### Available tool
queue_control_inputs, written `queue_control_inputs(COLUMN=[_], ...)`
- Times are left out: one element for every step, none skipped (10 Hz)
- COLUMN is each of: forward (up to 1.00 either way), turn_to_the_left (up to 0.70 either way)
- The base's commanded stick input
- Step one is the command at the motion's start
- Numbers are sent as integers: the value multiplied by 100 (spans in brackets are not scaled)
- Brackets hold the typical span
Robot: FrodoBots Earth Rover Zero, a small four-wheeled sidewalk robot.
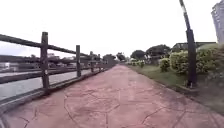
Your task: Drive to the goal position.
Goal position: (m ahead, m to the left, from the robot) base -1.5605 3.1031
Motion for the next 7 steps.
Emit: queue_control_inputs(forward=[100,100,100,100,100,100,100], turn_to_the_left=[0,-9,-39,-28,-3,0,0])
